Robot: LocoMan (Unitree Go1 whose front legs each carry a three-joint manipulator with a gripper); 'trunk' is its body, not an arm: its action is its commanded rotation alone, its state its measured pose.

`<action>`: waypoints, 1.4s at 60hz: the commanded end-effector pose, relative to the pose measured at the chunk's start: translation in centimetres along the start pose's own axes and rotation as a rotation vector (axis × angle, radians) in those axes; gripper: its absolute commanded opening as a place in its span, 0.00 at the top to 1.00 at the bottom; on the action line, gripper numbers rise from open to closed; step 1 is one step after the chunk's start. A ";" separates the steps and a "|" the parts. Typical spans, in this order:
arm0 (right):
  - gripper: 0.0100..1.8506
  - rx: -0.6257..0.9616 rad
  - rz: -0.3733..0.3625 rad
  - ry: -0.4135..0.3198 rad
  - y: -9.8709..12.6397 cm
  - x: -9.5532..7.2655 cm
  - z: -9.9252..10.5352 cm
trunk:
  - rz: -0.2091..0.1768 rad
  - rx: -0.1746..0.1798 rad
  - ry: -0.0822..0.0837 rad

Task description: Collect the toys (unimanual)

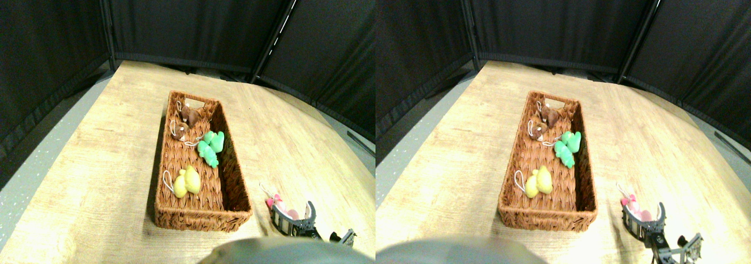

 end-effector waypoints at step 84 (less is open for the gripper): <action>0.85 -0.052 0.170 -0.104 4.4 3.9 -0.1 | 0.022 -0.013 -0.002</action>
